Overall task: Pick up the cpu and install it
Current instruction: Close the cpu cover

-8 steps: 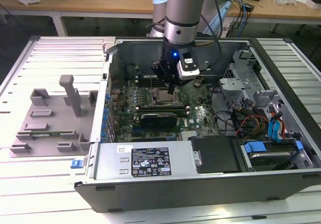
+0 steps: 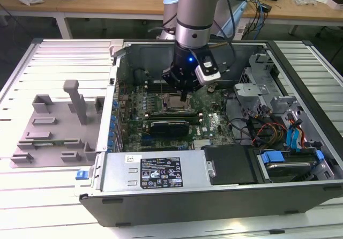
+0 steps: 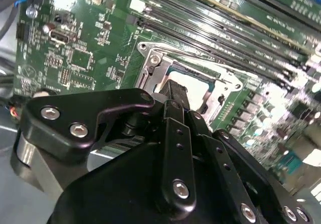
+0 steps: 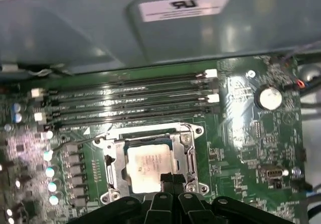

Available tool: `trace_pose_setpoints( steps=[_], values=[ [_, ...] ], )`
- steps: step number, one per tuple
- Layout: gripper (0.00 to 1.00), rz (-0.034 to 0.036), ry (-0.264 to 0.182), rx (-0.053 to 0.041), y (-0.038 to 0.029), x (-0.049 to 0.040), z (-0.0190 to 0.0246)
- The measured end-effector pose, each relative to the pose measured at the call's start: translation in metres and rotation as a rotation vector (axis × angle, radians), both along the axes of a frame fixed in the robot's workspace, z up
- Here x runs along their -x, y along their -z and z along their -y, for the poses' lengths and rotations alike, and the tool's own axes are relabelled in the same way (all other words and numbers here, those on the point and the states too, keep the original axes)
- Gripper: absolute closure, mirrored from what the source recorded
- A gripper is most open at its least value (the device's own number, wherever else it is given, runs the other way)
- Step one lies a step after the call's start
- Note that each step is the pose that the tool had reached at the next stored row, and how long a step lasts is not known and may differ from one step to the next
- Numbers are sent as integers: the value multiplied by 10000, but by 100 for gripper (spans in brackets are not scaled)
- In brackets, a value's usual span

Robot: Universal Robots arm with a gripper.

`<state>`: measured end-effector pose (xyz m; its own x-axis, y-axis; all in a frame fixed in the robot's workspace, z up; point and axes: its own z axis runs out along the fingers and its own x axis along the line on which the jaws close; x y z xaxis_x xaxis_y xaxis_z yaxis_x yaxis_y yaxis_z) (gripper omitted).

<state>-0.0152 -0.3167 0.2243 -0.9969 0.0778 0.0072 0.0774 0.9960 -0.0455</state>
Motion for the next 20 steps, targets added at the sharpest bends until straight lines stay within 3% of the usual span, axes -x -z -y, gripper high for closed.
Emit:
trace_pose_setpoints(
  steps=[5, 8, 10, 20],
  values=[
    [89, -1, -1318, -1, 17, 11, 0],
    [89, 2, -1343, -5, 25, 122, 0],
    [89, 6, -1341, -4, 41, 307, 0],
    [89, 7, -1341, -3, 145, 496, 0]
  ],
)
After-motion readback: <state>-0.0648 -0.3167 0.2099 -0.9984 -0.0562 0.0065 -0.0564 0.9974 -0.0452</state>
